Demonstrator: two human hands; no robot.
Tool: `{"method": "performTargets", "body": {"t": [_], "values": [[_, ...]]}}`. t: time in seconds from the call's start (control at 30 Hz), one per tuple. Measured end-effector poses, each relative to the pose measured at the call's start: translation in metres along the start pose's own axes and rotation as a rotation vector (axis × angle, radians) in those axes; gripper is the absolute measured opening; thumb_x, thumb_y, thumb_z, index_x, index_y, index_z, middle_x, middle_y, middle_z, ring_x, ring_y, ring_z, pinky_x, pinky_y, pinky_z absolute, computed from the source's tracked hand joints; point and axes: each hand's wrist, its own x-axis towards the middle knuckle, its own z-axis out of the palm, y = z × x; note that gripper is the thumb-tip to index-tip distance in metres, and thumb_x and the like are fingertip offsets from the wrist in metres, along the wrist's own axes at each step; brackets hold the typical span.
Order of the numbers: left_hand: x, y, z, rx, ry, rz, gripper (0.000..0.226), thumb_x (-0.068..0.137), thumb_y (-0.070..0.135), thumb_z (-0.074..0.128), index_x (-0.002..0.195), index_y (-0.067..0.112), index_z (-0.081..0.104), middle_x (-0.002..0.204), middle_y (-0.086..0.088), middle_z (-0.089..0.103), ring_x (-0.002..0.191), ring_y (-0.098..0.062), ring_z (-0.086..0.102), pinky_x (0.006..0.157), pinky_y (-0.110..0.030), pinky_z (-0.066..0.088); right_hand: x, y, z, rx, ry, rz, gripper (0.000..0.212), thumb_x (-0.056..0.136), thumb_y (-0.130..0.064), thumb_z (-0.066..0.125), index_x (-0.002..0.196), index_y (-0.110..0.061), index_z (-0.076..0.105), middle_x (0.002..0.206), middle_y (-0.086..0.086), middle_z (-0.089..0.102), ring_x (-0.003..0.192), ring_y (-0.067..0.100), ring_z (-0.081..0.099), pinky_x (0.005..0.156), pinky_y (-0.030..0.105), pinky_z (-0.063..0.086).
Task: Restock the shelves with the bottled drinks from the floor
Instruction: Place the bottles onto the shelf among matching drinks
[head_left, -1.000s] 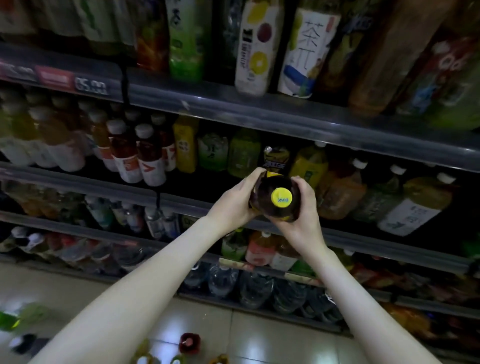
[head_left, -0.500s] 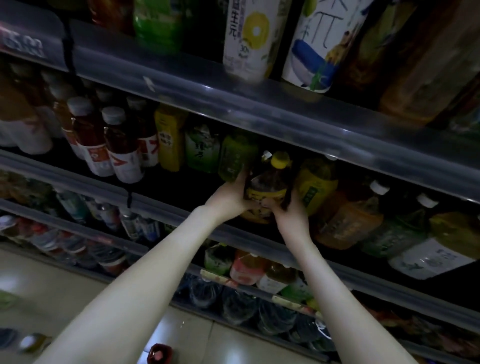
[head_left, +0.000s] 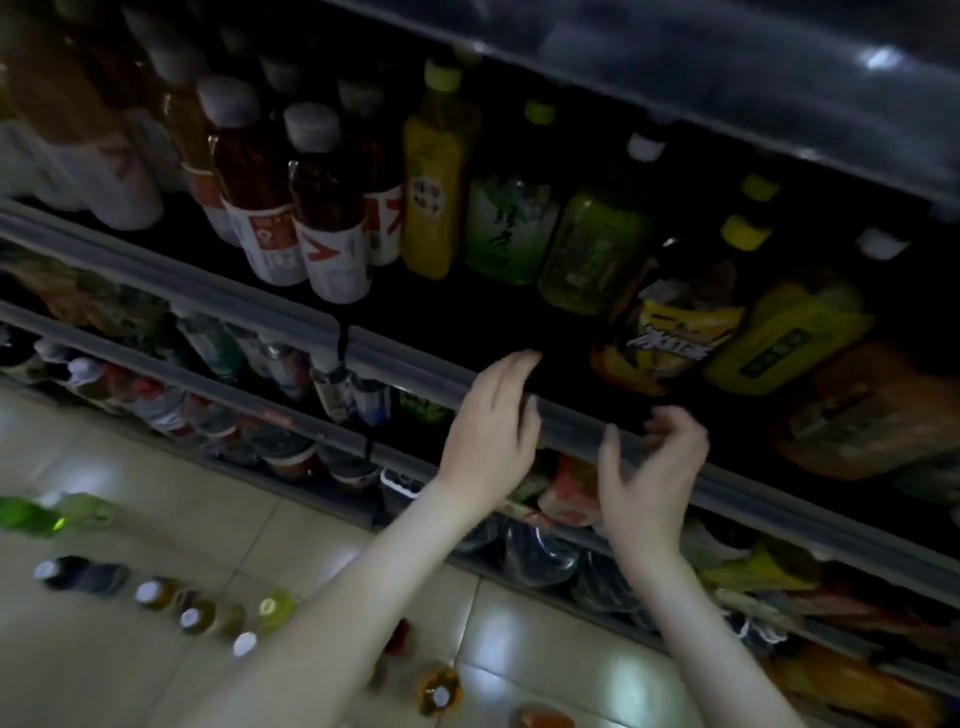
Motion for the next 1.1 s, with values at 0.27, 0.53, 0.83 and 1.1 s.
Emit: {"method": "performTargets", "body": {"t": [0.27, 0.53, 0.83, 1.1], "values": [[-0.112, -0.114, 0.025, 0.218, -0.086, 0.043, 0.047, 0.084, 0.015, 0.046, 0.13, 0.011, 0.044, 0.136, -0.009, 0.036, 0.121, -0.028, 0.04, 0.106, -0.04, 0.035, -0.114, 0.021, 0.088, -0.032, -0.435, 0.402, 0.069, 0.087, -0.005, 0.065, 0.147, -0.007, 0.029, 0.142, 0.02, 0.036, 0.131, 0.032, 0.032, 0.108, 0.05, 0.036], [-0.131, -0.169, 0.068, 0.208, -0.299, -0.031, 0.054, 0.081, 0.018, 0.039, 0.135, 0.011, 0.044, 0.143, -0.015, 0.045, 0.133, -0.027, 0.032, 0.113, -0.045, 0.027, -0.066, 0.045, 0.159, -0.36, -0.45, 0.425, 0.067, 0.096, -0.041, 0.049, 0.15, -0.015, 0.02, 0.149, 0.02, 0.024, 0.134, 0.04, 0.027, 0.106, 0.051, 0.034], [-0.143, -0.154, 0.071, -0.064, -0.401, -0.215, 0.068, 0.09, 0.007, 0.052, 0.151, 0.022, 0.025, 0.155, -0.015, 0.024, 0.14, -0.032, 0.028, 0.107, -0.04, 0.035, -0.098, 0.044, 0.128, -0.108, -0.422, 0.365, 0.022, 0.093, -0.028, 0.06, 0.106, -0.016, 0.048, 0.092, 0.002, 0.053, 0.081, 0.02, 0.049, 0.067, 0.027, 0.031], [-0.139, -0.12, 0.038, -0.074, -0.539, -0.26, 0.101, 0.087, 0.028, 0.068, 0.142, 0.042, -0.016, 0.16, -0.003, 0.008, 0.146, -0.023, 0.016, 0.109, -0.041, 0.037, -0.11, -0.004, 0.074, 0.115, -0.216, 0.427, 0.021, 0.087, -0.027, 0.066, 0.094, -0.031, 0.046, 0.088, -0.018, 0.054, 0.08, -0.011, 0.054, 0.066, 0.024, 0.042]]}}
